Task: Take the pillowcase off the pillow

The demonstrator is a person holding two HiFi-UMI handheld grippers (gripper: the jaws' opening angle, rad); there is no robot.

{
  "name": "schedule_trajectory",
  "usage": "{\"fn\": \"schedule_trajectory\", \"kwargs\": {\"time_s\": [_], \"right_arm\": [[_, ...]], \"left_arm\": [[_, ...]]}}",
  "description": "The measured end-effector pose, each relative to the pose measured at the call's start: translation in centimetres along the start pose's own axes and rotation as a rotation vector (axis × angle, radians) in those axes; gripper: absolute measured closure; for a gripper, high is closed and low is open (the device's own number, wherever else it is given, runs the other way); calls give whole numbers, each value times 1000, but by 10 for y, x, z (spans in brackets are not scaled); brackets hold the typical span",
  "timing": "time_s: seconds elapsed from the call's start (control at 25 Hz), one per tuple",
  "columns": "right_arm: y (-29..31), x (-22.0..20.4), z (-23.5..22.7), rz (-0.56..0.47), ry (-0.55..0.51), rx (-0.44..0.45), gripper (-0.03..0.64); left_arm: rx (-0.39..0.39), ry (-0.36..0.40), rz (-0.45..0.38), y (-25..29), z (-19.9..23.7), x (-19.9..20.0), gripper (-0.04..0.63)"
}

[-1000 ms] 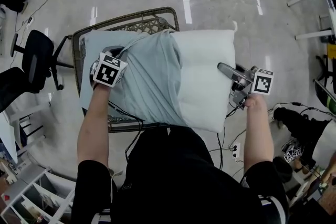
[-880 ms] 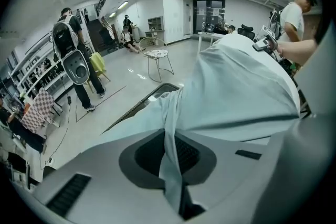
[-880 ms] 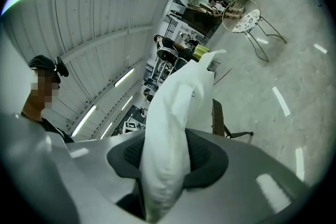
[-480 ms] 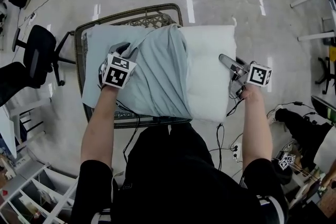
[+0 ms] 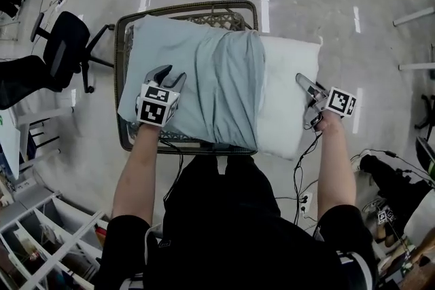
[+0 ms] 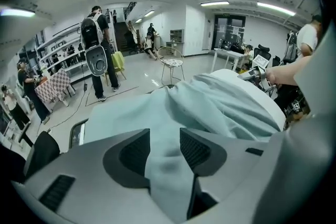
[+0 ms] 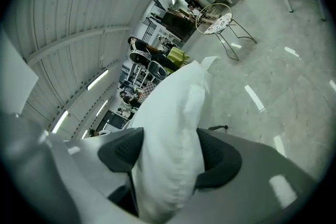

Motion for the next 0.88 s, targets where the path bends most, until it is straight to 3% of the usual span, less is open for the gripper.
{"fn": "schedule_trajectory", "kwargs": {"time_s": [0.28, 0.48, 0.6, 0.76, 0.88], "right_arm": [[63, -53, 52, 79, -72, 5, 321], [114, -93, 93, 35, -100, -18, 313], [120, -104, 80, -26, -77, -102, 277], [76, -113, 44, -138, -29, -251, 255], [36, -142, 34, -128, -48, -314, 253]], "left_arm": [[17, -40, 10, -30, 23, -53, 413], [-22, -80, -1, -46, 46, -106, 413], [-53, -67, -6, -47, 54, -129, 413], [-89, -25, -29, -55, 64, -149, 413], [-100, -17, -41, -63, 73, -169, 413]]}}
Point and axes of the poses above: the fingertips, and each gripper's own axes: y forward along the fingers, z to its left, x out of its top, the point moved 1 cm from there along -y, backward along the fingers, and after that the axes turned 15 degrees about y, right-handed, at the moved point
